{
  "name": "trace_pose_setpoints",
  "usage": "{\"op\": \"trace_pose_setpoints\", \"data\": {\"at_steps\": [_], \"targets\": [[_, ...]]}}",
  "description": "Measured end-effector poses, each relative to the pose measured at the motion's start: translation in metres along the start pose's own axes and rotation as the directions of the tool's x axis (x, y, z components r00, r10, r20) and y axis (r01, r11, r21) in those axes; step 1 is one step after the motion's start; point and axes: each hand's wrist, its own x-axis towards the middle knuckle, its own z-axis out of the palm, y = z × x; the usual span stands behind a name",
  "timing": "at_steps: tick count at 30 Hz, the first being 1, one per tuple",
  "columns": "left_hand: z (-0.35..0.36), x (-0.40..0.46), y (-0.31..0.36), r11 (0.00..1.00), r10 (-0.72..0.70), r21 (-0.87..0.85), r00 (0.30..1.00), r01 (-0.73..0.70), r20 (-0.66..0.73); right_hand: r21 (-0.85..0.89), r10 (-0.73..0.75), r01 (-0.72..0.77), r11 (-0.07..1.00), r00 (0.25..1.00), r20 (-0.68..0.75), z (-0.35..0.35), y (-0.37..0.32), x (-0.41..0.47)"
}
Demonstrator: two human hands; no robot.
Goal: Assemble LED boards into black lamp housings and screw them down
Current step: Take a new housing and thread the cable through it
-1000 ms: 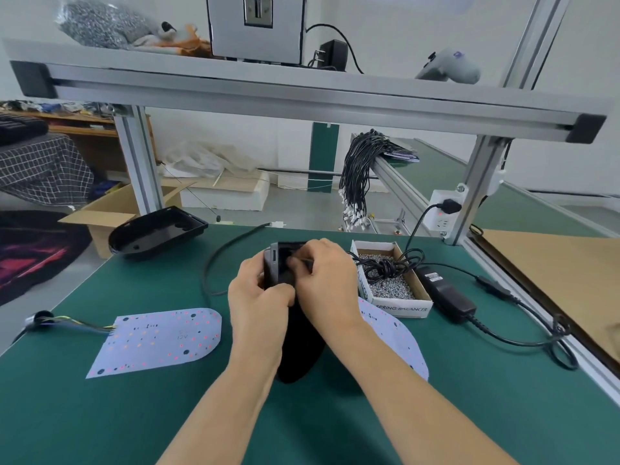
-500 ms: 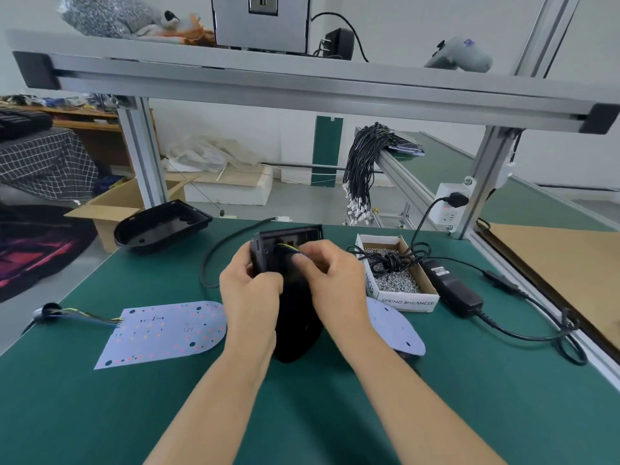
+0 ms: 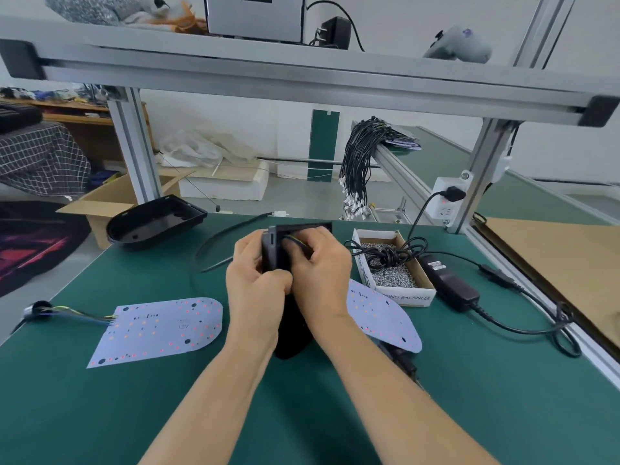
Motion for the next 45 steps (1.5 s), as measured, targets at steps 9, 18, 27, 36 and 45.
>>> {"op": "trace_pose_setpoints", "data": {"at_steps": [9,18,27,36,45], "targets": [[-0.02,0.017,0.005,0.991,-0.114,-0.06,0.993,0.116,0.023,-0.23,-0.126,0.297,0.927,0.822,0.556,-0.051,-0.016,0.018],[-0.029,0.03,0.016,0.986,-0.081,-0.128,0.98,0.106,0.183,0.016,0.524,-0.706,0.709,0.542,0.657,-0.066,0.008,0.075],[-0.031,0.032,0.009,0.973,-0.112,-0.144,0.915,0.18,0.388,0.077,0.366,-0.842,0.534,0.313,0.877,-0.026,0.019,0.088],[-0.034,0.023,0.002,0.97,-0.15,-0.131,0.933,0.203,0.328,0.155,0.59,-0.776,0.612,0.578,0.564,-0.011,0.037,0.089],[-0.033,0.029,0.0,0.919,-0.377,-0.053,0.909,0.392,0.179,-0.013,0.551,-0.747,0.665,0.479,0.683,-0.031,0.04,0.085]]}}
